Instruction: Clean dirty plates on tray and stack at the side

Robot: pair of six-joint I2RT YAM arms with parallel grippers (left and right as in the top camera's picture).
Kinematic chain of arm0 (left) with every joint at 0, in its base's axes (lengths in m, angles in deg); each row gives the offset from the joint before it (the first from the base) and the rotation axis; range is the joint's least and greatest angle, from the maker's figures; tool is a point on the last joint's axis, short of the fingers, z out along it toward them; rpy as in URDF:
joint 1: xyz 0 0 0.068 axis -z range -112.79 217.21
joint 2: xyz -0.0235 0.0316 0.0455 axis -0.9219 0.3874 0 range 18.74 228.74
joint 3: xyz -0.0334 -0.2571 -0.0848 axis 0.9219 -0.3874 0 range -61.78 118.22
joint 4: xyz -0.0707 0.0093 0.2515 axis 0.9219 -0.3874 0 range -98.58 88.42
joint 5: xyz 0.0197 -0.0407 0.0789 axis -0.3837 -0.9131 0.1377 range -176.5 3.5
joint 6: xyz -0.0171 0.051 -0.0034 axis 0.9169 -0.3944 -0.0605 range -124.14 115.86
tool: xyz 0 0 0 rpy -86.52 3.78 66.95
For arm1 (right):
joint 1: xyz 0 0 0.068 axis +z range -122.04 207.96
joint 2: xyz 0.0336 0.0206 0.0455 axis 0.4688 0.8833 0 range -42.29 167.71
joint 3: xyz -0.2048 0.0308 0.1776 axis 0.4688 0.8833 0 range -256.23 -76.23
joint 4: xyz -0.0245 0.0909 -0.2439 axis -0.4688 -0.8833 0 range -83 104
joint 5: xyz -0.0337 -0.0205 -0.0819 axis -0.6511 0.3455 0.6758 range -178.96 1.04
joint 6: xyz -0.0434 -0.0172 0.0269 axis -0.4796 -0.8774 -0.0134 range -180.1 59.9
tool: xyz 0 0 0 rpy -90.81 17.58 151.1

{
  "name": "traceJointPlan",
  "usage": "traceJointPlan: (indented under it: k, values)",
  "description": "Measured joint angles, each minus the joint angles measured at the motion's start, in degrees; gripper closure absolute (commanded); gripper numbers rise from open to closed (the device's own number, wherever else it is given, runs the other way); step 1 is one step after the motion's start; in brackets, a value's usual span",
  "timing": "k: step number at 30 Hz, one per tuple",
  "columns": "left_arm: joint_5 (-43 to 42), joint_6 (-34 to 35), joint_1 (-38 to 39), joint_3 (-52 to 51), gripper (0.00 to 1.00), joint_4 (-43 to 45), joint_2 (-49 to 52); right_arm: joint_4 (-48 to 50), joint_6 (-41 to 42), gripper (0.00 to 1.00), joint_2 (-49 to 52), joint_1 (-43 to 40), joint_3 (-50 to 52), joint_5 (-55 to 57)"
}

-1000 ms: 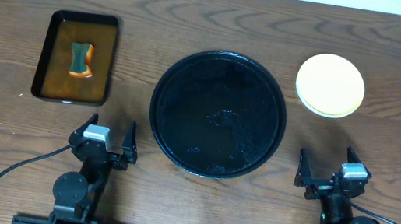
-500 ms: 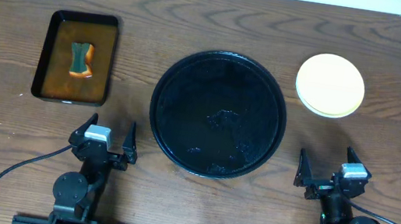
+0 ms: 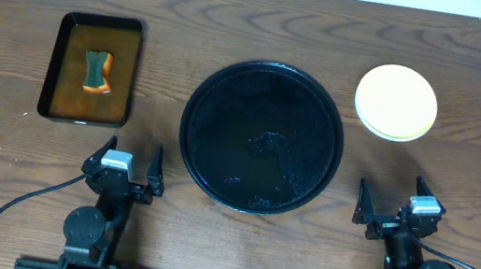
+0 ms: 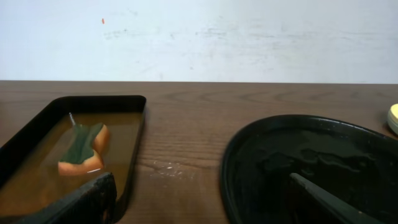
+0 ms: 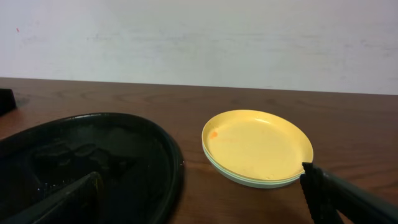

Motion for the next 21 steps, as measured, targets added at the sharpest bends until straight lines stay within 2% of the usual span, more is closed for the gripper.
traceJointPlan:
  k: [21]
  values:
    - [0.7, 0.0, 0.0, 0.1, 0.14, -0.2, 0.0, 0.0, 0.0, 0.01, 0.0, 0.0, 0.0, 0.0]
